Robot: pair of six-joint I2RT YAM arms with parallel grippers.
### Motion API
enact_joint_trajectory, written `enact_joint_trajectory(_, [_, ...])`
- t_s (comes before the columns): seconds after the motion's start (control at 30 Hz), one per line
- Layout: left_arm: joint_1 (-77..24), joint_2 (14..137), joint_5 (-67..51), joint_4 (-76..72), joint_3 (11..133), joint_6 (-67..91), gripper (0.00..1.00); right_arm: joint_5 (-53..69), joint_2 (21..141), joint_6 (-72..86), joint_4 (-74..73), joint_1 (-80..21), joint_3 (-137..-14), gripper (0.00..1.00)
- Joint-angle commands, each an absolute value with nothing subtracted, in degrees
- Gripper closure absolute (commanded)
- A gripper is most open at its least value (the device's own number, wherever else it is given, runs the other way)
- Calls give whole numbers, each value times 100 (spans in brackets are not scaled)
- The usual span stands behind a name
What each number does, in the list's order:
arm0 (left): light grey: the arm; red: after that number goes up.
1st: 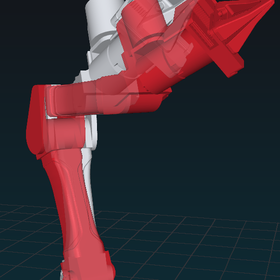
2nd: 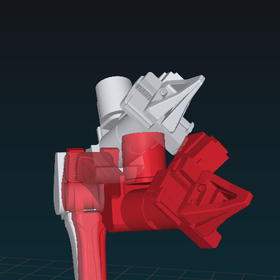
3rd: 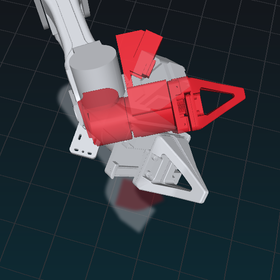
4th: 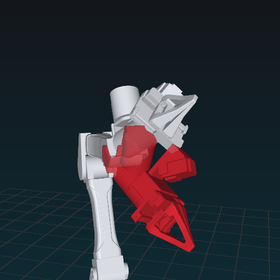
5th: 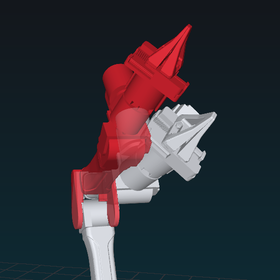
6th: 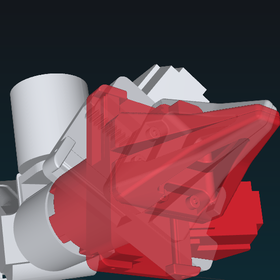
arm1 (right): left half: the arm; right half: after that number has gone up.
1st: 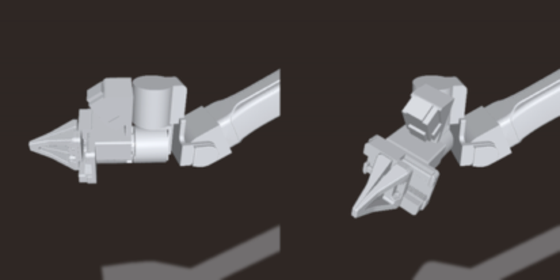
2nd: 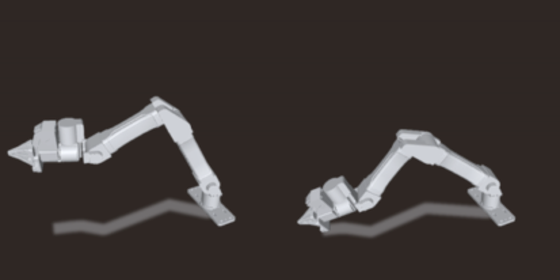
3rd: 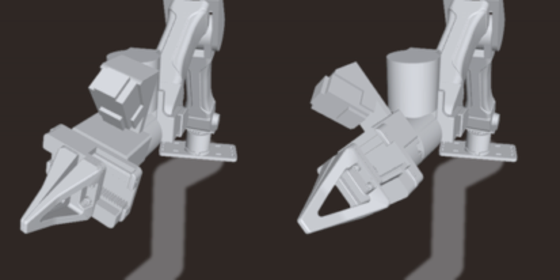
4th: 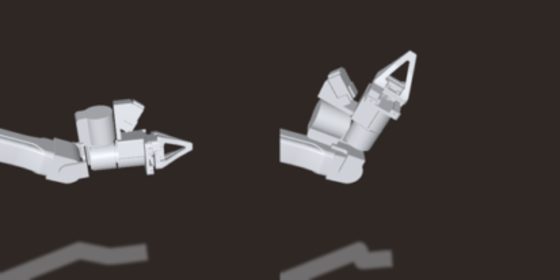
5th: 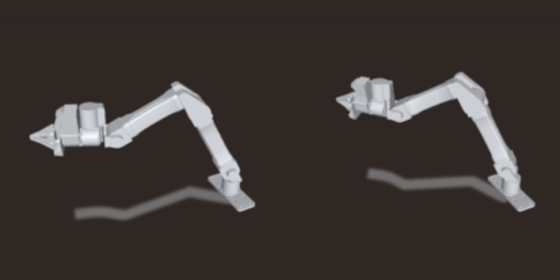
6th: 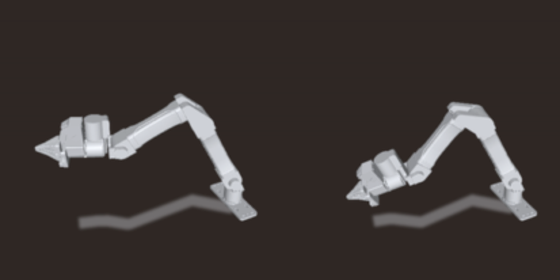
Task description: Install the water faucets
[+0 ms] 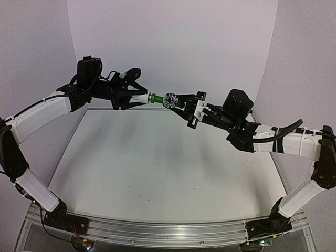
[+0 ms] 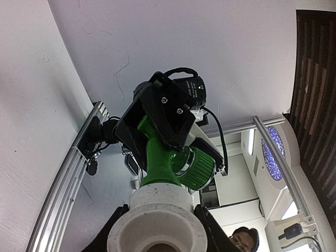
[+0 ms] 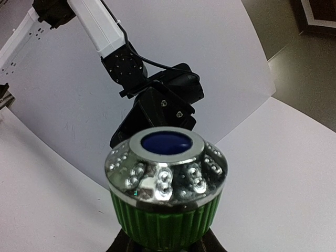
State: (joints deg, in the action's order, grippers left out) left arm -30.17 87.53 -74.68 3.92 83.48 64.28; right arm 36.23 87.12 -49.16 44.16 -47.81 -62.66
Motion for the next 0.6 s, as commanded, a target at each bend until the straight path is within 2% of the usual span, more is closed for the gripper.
enact_joint_trajectory(0.0, [-3120, 8723, -7460, 62, 8446, 6206, 100, 3709, 8867, -4465, 4614, -4856, -6632, 100])
enact_joint_trajectory(0.57, [-3122, 8587, -7202, 66, 8456, 5677, 100, 3884, 9292, -3112, 5209, -4858, -6791, 100])
